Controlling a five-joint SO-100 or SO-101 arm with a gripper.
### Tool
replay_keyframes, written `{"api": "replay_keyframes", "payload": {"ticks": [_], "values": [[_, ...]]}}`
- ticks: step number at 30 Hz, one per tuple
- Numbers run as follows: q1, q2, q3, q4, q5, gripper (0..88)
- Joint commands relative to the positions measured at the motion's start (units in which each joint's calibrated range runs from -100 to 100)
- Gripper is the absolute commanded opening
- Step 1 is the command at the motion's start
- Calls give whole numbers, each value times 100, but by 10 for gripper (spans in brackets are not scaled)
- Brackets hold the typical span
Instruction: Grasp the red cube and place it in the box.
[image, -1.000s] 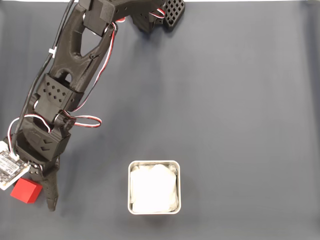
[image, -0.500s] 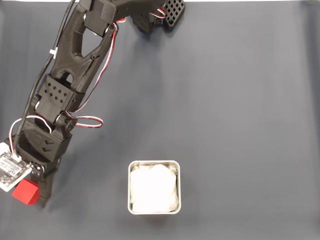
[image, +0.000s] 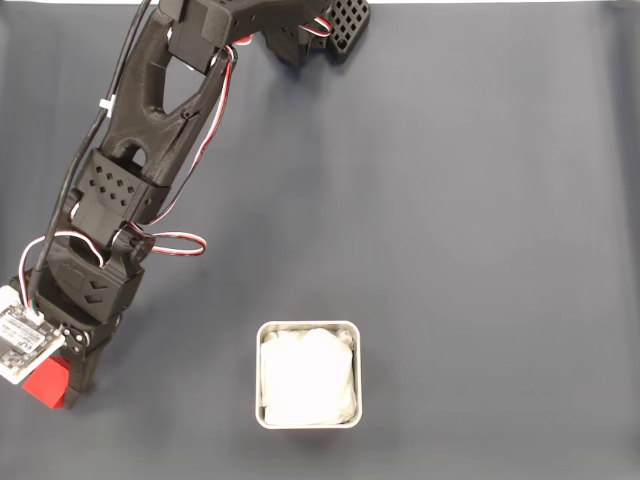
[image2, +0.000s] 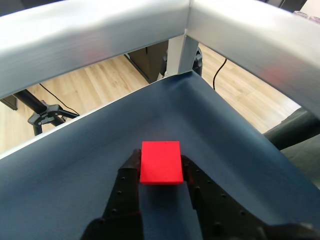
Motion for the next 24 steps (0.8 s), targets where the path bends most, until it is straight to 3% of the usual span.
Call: {"api": "replay_keyframes", "payload": {"ticks": [1,24], "values": [[-84,-395,-48,-5,59,31],[-347,-1305,371,331,15,19]]}}
